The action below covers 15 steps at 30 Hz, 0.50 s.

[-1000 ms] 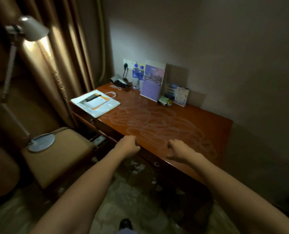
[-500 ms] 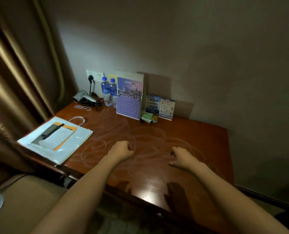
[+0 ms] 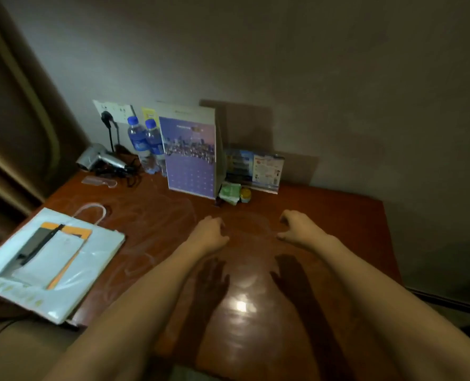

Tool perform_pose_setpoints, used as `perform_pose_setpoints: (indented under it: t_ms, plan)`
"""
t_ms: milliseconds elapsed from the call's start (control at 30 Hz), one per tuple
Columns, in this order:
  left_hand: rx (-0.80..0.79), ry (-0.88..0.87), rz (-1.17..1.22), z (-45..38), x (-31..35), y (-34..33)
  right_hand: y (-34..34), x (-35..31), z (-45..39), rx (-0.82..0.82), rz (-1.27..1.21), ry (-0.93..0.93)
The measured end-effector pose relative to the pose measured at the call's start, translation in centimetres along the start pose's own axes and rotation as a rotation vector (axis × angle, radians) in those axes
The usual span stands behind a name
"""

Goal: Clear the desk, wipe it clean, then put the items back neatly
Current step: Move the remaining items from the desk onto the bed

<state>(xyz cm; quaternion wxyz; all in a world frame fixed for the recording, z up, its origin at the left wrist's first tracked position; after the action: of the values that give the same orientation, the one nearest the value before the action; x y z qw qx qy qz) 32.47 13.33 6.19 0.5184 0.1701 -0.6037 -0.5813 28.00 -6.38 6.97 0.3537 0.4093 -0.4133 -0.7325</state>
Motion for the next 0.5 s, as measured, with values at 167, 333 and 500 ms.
perform_pose_setpoints:
  t_ms: [167,333,500]
  plan:
    - [0.084,-0.038,-0.017,-6.4,1.0,5.1,4.9,-1.6,-6.4,0.057,-0.081,0.013]
    - [0.134,-0.127,-0.010,-12.4,2.9,8.3,8.8,-2.8,-12.6,0.091,-0.122,0.043]
    - [0.203,-0.202,-0.034,-18.9,4.1,11.1,10.6,-2.3,-17.2,0.131,-0.197,-0.028]
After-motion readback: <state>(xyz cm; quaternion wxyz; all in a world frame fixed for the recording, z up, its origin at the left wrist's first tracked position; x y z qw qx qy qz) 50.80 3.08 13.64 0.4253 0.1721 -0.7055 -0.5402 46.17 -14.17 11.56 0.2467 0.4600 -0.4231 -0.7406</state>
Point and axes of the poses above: each hand's wrist, its own z-axis away from the middle knuckle, its own y-axis out of the back of the hand, x = y × z, the point moved 10 cm from there along -z, towards the middle knuckle, and after that the axes turned 11 degrees about -y, right-handed, at the moved point
